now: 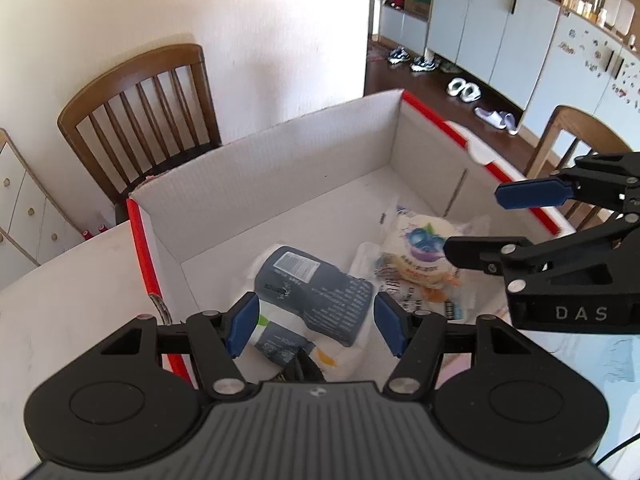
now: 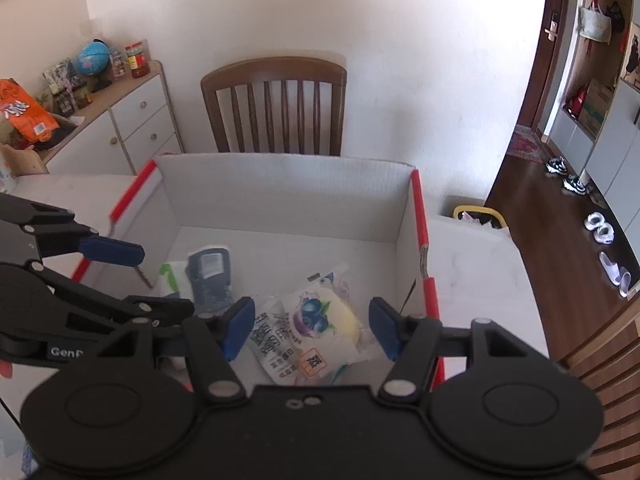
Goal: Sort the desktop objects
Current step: 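Lower both packages into the shoebox and open both tools, then withdraw both tools from the shoebox back to the table pile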
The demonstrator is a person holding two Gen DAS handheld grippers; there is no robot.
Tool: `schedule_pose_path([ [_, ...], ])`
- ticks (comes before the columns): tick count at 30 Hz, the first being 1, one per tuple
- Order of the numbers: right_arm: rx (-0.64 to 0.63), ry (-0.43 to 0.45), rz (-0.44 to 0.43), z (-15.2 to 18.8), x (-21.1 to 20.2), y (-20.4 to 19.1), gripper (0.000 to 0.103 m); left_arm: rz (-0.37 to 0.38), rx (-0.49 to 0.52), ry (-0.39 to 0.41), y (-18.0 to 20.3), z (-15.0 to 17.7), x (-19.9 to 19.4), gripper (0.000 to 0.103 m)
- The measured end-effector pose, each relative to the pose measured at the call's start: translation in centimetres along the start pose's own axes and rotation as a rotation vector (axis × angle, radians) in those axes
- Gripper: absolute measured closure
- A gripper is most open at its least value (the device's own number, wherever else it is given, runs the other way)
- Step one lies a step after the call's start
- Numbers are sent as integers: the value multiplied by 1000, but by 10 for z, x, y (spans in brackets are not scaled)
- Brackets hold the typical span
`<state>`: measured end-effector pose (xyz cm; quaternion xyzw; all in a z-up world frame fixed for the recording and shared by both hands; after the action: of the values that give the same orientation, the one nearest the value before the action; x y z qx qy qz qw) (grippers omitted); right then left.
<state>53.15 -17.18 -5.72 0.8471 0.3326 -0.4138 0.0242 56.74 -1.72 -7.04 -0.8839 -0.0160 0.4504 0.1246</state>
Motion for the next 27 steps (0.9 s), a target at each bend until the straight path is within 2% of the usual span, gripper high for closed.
schedule_pose_path([
  [15, -38, 73, -13, 4, -77, -44, 40, 26, -14, 106, -12, 6, -94, 41],
  [27, -18, 92, -6, 37, -122, -85, 40, 73, -32, 166, -37, 42, -167, 41],
])
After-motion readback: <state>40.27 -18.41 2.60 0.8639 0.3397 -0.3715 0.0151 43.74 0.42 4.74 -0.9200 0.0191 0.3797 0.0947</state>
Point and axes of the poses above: each gripper's, at about its wrist camera, not at the fingertips, and x roughly the way its jaws point, y to its right, z to its underside, the point moved 9 cm from there along x, roughly the way its jaws point, and after that the axes turned 15 degrees about -z, right-handed, at the moved point
